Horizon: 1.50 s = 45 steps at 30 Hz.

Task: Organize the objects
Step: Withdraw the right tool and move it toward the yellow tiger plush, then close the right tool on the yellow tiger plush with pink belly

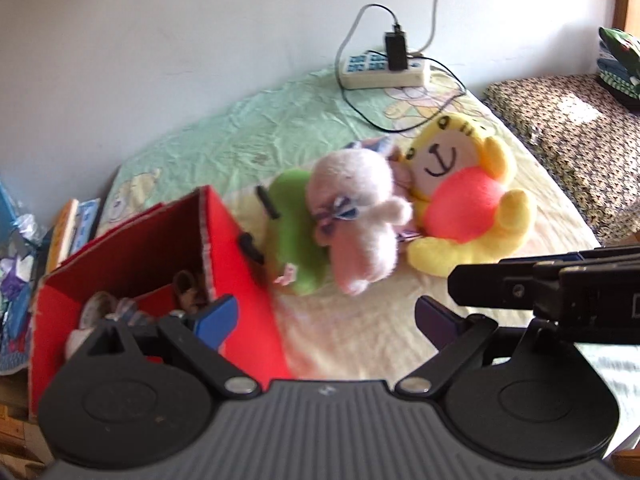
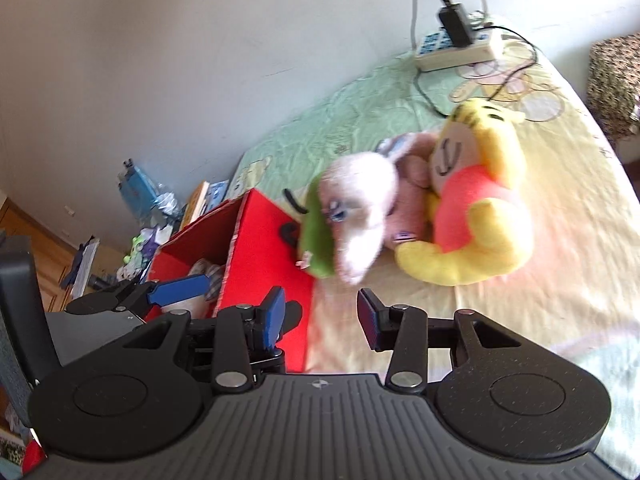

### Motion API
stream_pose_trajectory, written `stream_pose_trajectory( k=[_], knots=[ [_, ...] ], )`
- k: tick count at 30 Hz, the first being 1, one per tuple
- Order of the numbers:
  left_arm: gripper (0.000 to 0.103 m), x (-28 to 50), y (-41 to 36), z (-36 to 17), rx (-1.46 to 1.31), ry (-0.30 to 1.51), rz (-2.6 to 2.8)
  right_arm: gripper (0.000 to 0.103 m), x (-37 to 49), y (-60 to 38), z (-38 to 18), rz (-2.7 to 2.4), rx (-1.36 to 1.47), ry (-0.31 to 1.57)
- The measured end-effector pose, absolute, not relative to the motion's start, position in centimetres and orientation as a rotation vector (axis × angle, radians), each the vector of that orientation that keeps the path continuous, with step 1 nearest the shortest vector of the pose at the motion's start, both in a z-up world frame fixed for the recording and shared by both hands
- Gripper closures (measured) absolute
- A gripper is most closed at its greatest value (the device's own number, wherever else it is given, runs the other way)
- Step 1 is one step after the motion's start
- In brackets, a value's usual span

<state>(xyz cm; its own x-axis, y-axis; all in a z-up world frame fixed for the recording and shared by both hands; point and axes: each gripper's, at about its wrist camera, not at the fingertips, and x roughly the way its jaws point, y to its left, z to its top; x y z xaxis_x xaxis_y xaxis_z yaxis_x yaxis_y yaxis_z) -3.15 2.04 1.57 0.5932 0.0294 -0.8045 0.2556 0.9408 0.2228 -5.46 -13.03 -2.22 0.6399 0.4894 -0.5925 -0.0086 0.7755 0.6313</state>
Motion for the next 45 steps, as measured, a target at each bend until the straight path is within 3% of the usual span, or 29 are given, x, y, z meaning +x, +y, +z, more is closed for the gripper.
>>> stream_pose_trajectory(
  k=[19,24,36,45],
  knots=[
    [0.004,3.7,-3.6,-1.6,0.086,1.046,-0.460,0.059,-5.0,-24.2,-4.6,0.038,0.815,0.823],
    [0.003,5.5,-4.3,-2.4,0.019,1.071,-0.506,0.051,-2.7,-25.1,-5.8,0.043,0.868,0.833],
    [0.003,8.4,-5.1,-6.4,-0.058,1.176,-0.538,0.049,2.4,-25.5,-9.6,0.142,0.946,0.898],
    [0.006,9.5,-6.2,-7.7,-0.001,1.168,-0.526,0.041,5.2,-24.8,-12.5,0.226,1.001,0.944]
  ],
)
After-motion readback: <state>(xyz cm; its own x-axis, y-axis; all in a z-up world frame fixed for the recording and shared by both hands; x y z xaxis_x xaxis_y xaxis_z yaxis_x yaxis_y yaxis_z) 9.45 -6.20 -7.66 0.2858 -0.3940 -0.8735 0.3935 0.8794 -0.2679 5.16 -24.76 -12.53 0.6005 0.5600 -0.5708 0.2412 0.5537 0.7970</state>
